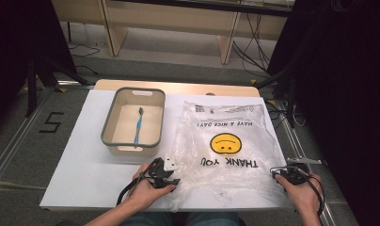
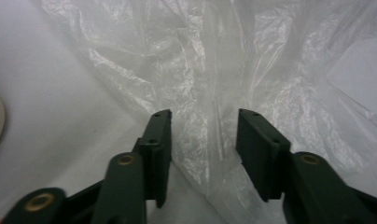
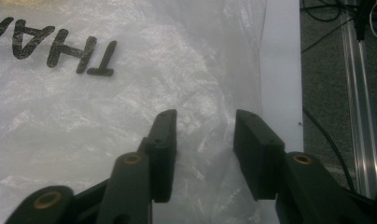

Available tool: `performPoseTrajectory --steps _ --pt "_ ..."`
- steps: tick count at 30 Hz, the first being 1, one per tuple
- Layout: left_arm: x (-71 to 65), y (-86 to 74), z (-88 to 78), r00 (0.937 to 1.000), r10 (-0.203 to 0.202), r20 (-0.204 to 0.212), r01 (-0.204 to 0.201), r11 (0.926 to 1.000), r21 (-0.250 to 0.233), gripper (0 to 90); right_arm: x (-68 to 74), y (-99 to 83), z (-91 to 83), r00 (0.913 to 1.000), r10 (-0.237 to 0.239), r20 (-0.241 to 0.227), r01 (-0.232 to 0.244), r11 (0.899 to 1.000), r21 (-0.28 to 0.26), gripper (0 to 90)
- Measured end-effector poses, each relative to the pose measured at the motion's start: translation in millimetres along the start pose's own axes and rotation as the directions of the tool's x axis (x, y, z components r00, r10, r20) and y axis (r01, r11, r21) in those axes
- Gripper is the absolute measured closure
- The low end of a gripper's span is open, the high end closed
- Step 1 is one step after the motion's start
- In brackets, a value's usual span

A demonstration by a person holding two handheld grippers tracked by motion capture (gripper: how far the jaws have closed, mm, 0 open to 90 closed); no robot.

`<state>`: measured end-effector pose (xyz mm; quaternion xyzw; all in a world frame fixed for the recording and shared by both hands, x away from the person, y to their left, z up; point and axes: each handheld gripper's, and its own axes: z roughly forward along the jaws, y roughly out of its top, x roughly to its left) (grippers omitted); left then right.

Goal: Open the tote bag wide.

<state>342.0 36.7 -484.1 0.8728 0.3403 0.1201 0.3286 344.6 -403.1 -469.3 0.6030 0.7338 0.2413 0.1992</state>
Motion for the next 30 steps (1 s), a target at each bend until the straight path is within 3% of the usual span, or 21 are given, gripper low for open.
performPoseTrajectory --steps 2,3,4,7,10,15,23,30 --pt "0.9 0.8 -0.3 1.0000 0.006 -0.002 -0.006 1.0000 0.007 66.6 0.7 0.3 -0.9 1.0000 -0.006 -0.006 0.006 1.000 0.008 73.8" --pt "1.4 1.2 -0.2 0.9999 0.011 -0.001 -0.011 0.9999 0.007 66.6 0.7 0.3 -0.9 1.0000 -0.006 -0.006 0.006 1.000 0.008 73.8" --pt "1.5 2.2 0.0 0.9997 0.023 0.001 -0.023 0.9997 0.012 73.5 2.2 1.0 -1.1 0.9998 -0.011 -0.018 0.011 1.000 0.017 80.2" --pt "-0.4 4.4 1.2 0.9989 0.048 -0.004 -0.047 0.9987 0.019 82.6 5.0 2.2 -1.1 0.9995 -0.008 -0.031 0.009 1.000 0.029 89.0" --pt "-0.2 6.6 1.9 0.9982 0.060 -0.003 -0.060 0.9978 0.027 89.3 7.1 3.0 -1.4 0.9991 -0.001 -0.042 0.003 0.999 0.036 90.0" --pt "6.6 15.5 2.3 0.9978 0.062 -0.020 -0.062 0.9978 0.022 89.6 7.3 2.5 -4.7 0.9985 0.020 -0.050 -0.019 1.000 0.017 90.0" --pt "20.2 36.7 -4.9 0.9950 0.055 -0.083 -0.058 0.9979 -0.029 89.6 14.1 1.0 -12.2 0.9968 0.036 -0.071 -0.037 0.999 -0.008 90.0" --pt "35.7 53.7 -10.7 0.9917 0.018 -0.127 -0.027 0.9972 -0.069 89.7 22.8 1.5 -23.5 0.9956 0.046 -0.081 -0.051 0.997 -0.056 90.0"
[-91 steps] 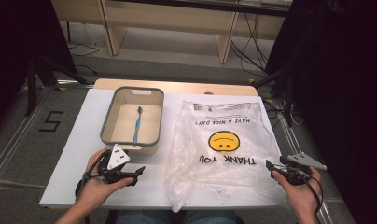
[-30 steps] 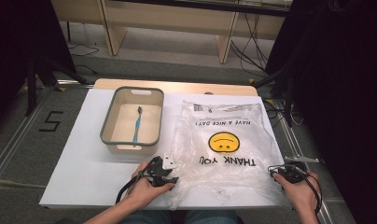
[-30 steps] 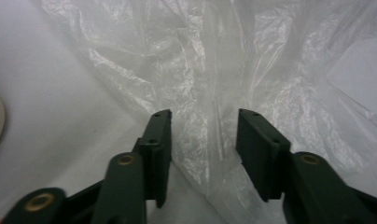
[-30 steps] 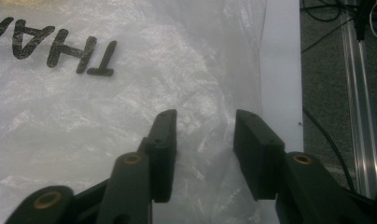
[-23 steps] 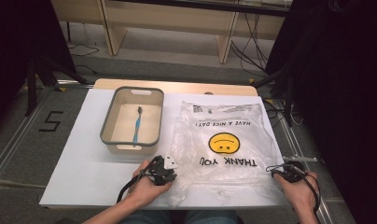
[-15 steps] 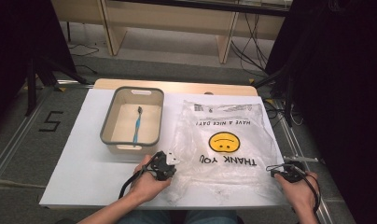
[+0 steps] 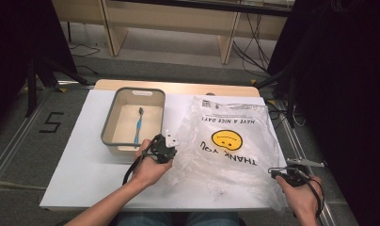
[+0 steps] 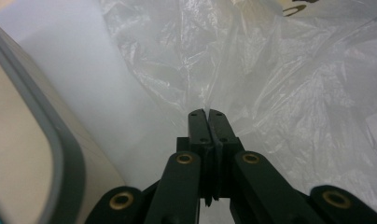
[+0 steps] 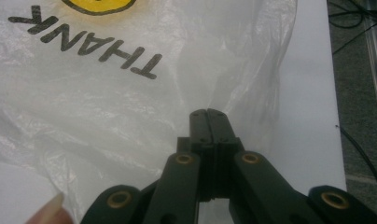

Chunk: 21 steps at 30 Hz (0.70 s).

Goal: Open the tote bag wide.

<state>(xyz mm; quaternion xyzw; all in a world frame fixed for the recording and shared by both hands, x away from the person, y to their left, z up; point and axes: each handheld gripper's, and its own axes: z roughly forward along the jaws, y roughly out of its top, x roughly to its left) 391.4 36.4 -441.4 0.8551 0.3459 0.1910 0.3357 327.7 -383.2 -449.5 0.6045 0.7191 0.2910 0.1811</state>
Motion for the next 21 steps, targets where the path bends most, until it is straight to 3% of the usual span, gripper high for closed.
performPoseTrajectory --steps 7,17,21 --pt "10.3 14.8 -0.6 0.9996 -0.020 -0.019 0.019 0.9996 -0.018 89.7 8.2 1.3 -3.5 0.9998 -0.007 -0.021 0.007 1.000 -0.028 90.0" --pt "24.5 38.7 1.9 0.9977 0.003 -0.068 -0.005 0.9995 -0.030 89.6 18.1 3.4 -10.3 0.9987 0.020 -0.047 -0.024 0.995 -0.095 90.0" --pt "30.1 43.1 4.9 0.9961 0.010 -0.088 -0.013 0.9995 -0.029 89.6 22.8 3.0 -7.6 0.9982 0.011 -0.059 -0.017 0.996 -0.092 90.0"
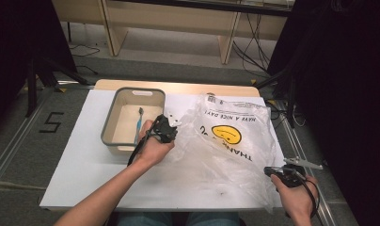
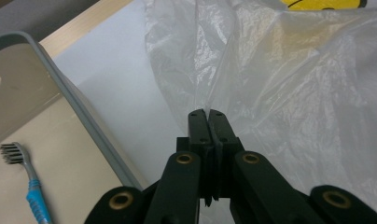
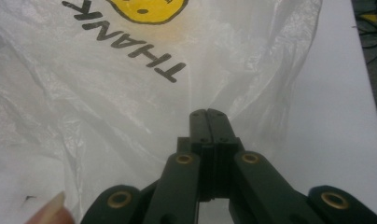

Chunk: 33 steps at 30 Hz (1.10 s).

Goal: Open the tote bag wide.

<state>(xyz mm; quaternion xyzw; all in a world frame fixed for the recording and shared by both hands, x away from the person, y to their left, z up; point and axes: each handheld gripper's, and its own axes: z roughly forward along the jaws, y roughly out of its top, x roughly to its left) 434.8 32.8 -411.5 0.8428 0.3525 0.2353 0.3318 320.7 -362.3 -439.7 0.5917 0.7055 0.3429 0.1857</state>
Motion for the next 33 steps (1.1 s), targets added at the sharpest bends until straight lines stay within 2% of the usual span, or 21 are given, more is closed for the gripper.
performPoseTrajectory --steps 3,8,15,20,25,26,31,33 --pt "4.8 2.3 2.9 1.0000 0.004 -0.007 -0.004 1.0000 -0.008 89.6 3.3 -0.1 1.3 0.9999 -0.003 -0.012 0.003 1.000 0.002 90.0" --pt "11.7 6.8 8.5 0.9985 0.038 -0.040 -0.038 0.9993 -0.003 89.4 11.1 2.0 2.4 0.9993 -0.015 -0.036 0.014 1.000 -0.009 90.0" --pt "18.9 11.4 16.6 0.9969 0.027 -0.074 -0.026 0.9996 0.003 88.6 18.9 1.0 6.9 0.9977 -0.009 -0.066 0.009 1.000 0.001 90.0" --pt "25.8 15.3 24.1 0.9950 0.030 -0.095 -0.027 0.9990 0.035 88.1 24.0 0.4 10.9 0.9962 -0.007 -0.087 0.007 1.000 0.006 90.0" --pt "31.8 18.7 27.5 0.9935 0.012 -0.113 -0.009 0.9997 0.024 86.3 28.1 -0.7 15.1 0.9949 -0.006 -0.100 0.008 1.000 0.015 90.0" --pt "32.4 19.2 28.7 0.9924 0.000 -0.123 0.002 0.9999 0.017 84.4 29.5 -0.5 16.8 0.9944 -0.004 -0.106 0.005 1.000 0.015 90.0" --pt "35.4 20.7 29.3 0.9905 0.008 -0.137 -0.006 0.9999 0.012 78.9 33.4 -0.9 20.7 0.9914 0.018 -0.129 -0.015 1.000 0.022 90.0" --pt "36.8 20.6 28.2 0.9892 0.004 -0.147 -0.003 1.0000 0.003 73.8 35.9 -2.0 22.8 0.9901 0.017 -0.139 -0.013 1.000 0.028 90.0"
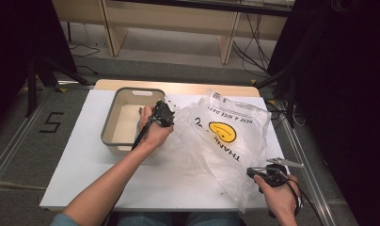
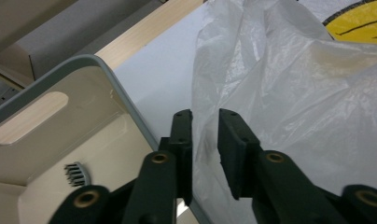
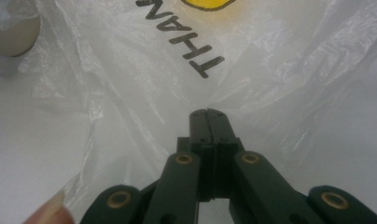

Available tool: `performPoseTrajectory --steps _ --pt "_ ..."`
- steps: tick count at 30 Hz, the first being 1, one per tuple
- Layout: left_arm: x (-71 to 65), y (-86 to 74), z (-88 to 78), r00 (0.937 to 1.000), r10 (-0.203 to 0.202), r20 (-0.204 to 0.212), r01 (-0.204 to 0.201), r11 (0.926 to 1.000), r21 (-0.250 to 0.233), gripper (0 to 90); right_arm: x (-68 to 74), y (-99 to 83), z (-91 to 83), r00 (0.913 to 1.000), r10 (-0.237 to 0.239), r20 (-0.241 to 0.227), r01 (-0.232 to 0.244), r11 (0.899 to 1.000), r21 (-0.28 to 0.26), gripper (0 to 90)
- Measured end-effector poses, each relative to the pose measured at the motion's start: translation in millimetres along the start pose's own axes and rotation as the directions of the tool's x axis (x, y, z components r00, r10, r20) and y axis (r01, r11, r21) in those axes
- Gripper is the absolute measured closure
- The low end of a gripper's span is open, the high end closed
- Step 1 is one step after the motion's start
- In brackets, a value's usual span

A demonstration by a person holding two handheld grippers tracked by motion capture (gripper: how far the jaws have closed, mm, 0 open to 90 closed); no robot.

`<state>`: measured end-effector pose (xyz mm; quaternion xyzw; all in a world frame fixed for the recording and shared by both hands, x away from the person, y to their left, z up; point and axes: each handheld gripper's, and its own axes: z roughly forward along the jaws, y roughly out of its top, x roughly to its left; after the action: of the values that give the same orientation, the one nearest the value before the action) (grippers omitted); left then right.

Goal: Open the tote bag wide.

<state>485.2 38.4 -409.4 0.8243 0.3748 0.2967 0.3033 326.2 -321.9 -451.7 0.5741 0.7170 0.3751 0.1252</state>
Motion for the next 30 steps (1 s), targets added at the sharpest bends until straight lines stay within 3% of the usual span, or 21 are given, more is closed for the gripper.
performPoseTrajectory --steps 3,4,6,11,16,18,20,23,25,26,30 --pt "2.0 0.5 -4.6 0.9996 -0.020 -0.022 0.019 0.9996 -0.022 67.1 3.6 -1.3 2.8 0.9999 0.005 -0.012 -0.005 1.000 0.012 90.0" --pt "3.4 1.5 -8.1 0.9978 -0.042 -0.052 0.040 0.9984 -0.039 56.1 7.9 -2.5 6.7 0.9995 0.007 -0.032 -0.006 1.000 0.029 90.0" --pt "4.2 2.0 -10.0 0.9967 -0.050 -0.065 0.046 0.9978 -0.048 47.8 11.1 -2.7 9.2 0.9993 0.002 -0.039 0.000 0.999 0.044 90.0" --pt "8.0 4.2 -20.8 0.9933 -0.086 -0.077 0.080 0.9938 -0.078 38.4 15.3 -2.7 12.8 0.9989 -0.001 -0.046 0.004 0.998 0.061 89.6" --pt "6.1 7.3 -34.2 0.9946 -0.095 -0.041 0.091 0.9907 -0.102 35.7 11.2 -3.5 12.1 0.9994 0.010 -0.033 -0.008 0.998 0.068 84.9" --pt "0.9 6.5 -42.6 0.9958 -0.092 -0.005 0.091 0.9890 -0.117 35.4 8.3 -1.8 6.7 0.9999 -0.010 -0.005 0.010 0.999 0.046 77.1" --pt "-1.4 5.7 -45.6 0.9957 -0.093 0.005 0.093 0.9881 -0.123 35.1 7.8 -1.6 4.2 1.0000 -0.008 -0.001 0.008 0.999 0.032 74.5" --pt "-11.2 0.1 -56.9 0.9966 -0.070 0.044 0.075 0.9875 -0.138 35.0 8.6 0.9 -6.4 0.9982 -0.043 0.041 0.044 0.999 -0.017 64.6" --pt "-13.4 -1.6 -59.3 0.9962 -0.065 0.058 0.073 0.9876 -0.139 34.9 9.5 2.1 -8.8 0.9963 -0.062 0.060 0.064 0.997 -0.034 62.8" --pt "-15.2 -3.5 -61.1 0.9954 -0.065 0.071 0.074 0.9874 -0.140 34.7 11.7 5.2 -13.1 0.9903 -0.103 0.093 0.109 0.992 -0.059 59.8" --pt "-21.3 -11.3 -65.2 0.9887 -0.076 0.129 0.094 0.9858 -0.139 34.9 16.3 10.3 -15.9 0.9775 -0.172 0.122 0.184 0.978 -0.100 53.4"
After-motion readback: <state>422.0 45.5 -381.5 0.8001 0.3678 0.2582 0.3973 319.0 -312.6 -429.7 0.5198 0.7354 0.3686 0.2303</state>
